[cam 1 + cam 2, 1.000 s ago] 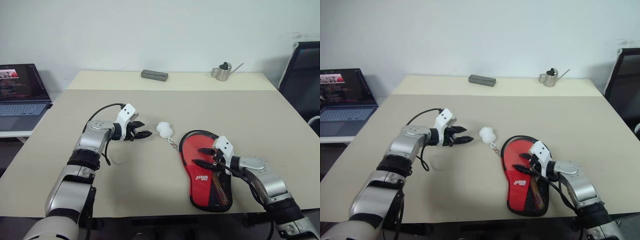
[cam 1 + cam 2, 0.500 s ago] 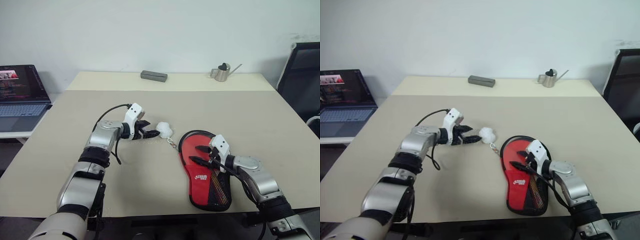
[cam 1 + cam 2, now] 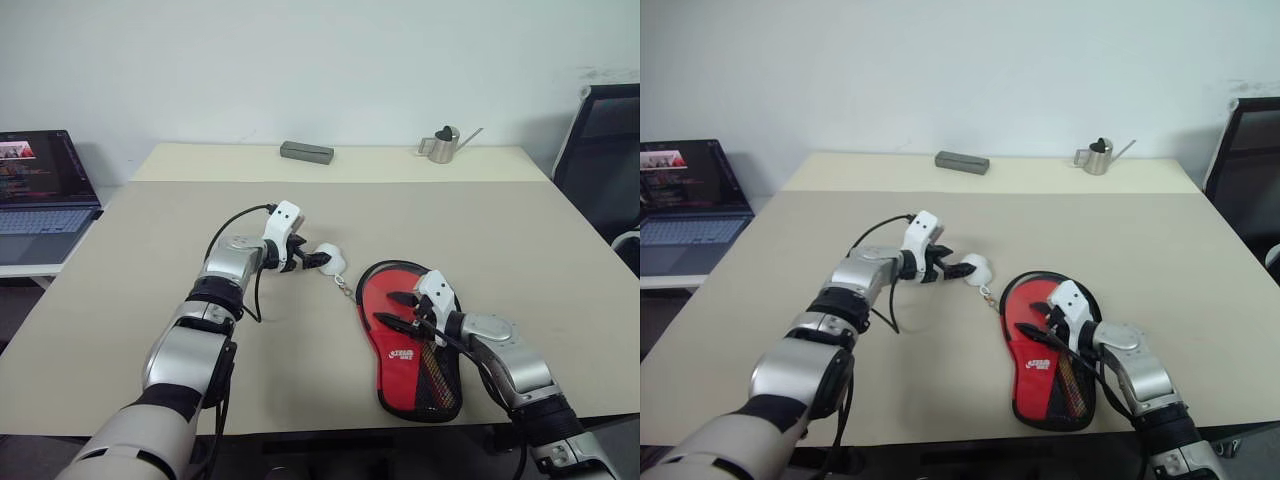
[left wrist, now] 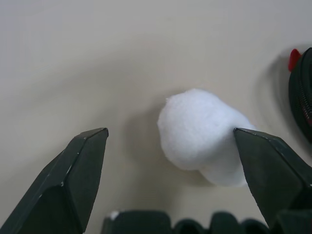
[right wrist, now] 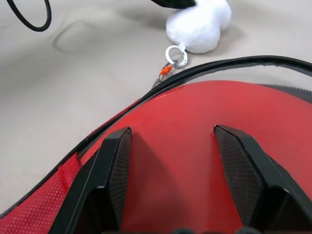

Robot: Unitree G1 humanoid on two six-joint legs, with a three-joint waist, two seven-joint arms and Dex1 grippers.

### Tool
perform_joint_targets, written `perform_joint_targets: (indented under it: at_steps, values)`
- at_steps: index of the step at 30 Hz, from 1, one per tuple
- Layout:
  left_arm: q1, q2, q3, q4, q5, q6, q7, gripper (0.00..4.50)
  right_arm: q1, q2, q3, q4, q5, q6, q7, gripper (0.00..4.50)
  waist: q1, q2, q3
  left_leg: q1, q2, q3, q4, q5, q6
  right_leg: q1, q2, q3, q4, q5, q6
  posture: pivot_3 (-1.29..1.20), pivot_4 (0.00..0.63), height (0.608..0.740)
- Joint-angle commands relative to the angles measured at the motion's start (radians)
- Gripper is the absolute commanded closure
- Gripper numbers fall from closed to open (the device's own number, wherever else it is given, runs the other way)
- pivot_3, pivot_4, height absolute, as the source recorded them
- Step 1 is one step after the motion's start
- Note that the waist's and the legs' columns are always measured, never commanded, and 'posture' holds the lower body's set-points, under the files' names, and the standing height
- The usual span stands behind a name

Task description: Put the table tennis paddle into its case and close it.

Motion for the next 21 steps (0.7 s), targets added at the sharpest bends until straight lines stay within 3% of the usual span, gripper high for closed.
perform_joint_targets:
  at_steps: [1, 9, 21]
  values:
    - [-0.051, -0.019, 0.014, 0.052, 0.012, -0.032, 0.006, 0.03, 0.018, 0.012, 0.027, -0.006, -0.009, 0.019, 0.001, 1.57, 0.0, 0.0, 0.0, 0.0, 0.0, 0.0, 0.0, 0.0, 0.0, 0.0, 0.0, 0.0, 0.0, 0.0, 0.0, 0.0, 0.15, 0.74]
    - [-0.051, -0.053, -0.001, 0.117, 0.038, -0.03, -0.014, 0.03, 0.027, 0.023, 0.025, -0.015, -0.016, 0.02, -0.015, 1.57, 0.0, 0.0, 0.0, 0.0, 0.0, 0.0, 0.0, 0.0, 0.0, 0.0, 0.0, 0.0, 0.0, 0.0, 0.001, 0.0, 0.15, 0.74]
    - [-0.015, -0.059, -0.006, 0.091, 0.045, -0.035, -0.066, 3.96, 0.021, 0.027, -0.028, 0.002, -0.018, -0.002, -0.074, 1.57, 0.0, -0.001, -0.001, 0.001, 0.0, 0.0, 0.003, 0.0, 0.0, 0.0, 0.0, 0.001, 0.006, 0.0, 0.001, 0.0, 0.15, 0.74]
